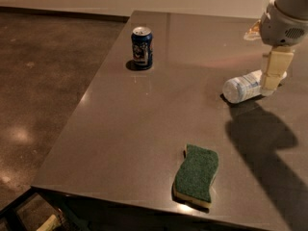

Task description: Move blue plastic bottle near sponge

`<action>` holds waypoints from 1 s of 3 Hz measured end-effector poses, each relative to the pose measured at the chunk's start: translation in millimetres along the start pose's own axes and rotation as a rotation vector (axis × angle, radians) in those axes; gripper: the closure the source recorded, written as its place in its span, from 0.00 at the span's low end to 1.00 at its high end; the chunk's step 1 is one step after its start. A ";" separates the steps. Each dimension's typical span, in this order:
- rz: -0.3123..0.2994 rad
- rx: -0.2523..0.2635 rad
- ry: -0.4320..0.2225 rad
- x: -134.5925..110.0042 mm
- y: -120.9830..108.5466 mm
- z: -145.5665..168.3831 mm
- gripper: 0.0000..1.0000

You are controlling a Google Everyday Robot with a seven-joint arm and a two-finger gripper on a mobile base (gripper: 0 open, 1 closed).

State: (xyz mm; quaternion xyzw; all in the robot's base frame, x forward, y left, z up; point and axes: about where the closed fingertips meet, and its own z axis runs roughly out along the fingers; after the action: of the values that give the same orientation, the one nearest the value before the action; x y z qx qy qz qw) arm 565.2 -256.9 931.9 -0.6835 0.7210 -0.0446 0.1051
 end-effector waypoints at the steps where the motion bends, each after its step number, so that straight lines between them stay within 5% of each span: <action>1: -0.034 -0.029 0.031 12.0 -14.7 18.4 0.00; 3: -0.061 -0.076 0.052 34.5 -17.9 49.0 0.00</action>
Offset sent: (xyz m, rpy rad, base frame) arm 0.0160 -0.0429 -0.0467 -0.0864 0.1440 0.0579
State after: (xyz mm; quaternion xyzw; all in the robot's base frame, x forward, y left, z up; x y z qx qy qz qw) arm 591.6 -288.4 884.8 -0.7073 0.7034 -0.0378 0.0589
